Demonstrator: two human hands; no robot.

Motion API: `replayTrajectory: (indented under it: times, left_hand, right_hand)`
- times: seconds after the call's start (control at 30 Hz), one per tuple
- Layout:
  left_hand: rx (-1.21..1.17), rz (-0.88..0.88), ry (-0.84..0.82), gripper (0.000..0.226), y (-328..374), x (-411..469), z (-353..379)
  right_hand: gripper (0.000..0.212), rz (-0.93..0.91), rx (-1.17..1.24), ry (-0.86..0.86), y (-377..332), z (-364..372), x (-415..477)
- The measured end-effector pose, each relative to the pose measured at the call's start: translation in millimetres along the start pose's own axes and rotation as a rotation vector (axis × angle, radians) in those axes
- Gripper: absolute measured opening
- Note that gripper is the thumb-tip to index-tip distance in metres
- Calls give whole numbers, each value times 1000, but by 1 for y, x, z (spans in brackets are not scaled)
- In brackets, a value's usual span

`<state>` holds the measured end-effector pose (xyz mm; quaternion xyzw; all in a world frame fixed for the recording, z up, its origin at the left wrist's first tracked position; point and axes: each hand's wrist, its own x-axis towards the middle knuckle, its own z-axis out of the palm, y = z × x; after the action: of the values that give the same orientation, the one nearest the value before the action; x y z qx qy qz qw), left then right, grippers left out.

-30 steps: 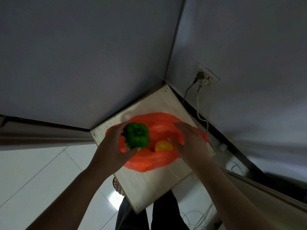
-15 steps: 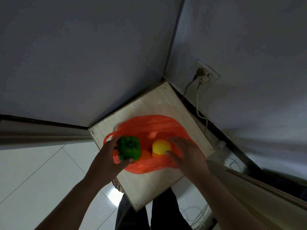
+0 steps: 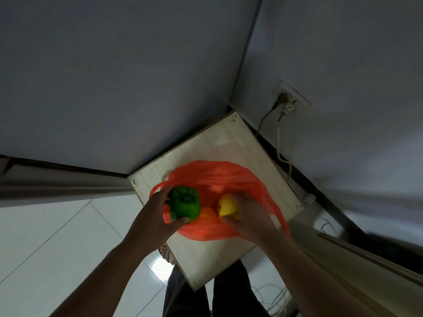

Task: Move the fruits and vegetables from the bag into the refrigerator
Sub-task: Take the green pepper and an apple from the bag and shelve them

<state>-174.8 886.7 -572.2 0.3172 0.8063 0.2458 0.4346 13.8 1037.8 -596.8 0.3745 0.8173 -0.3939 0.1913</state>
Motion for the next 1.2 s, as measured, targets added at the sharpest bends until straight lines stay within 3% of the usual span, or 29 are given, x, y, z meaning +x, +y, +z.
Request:
replayTrajectory:
  times: [0.27,0.6,0.77,1.0,1.2]
  left_hand:
    - [-8,36,0,85,32,-20,-29]
    - [-9,129,116,84,97,-112,-89]
    - [-55,93,319,84,110,-171,-102]
    - [-169,-51,599,82,118,-244,-72]
    - [-200,-185,781,83,111,-305,-43]
  right_hand:
    - [82,28,207,222,-37,-40,-41]
    - [63,-67,378,400,-129,-107,-128]
    - [58,-213,421,367,-161,-121,-151]
    - [72,-409,360,113,-174,-125,-169]
    - [72,-566,244,-76,-189,-105,-182]
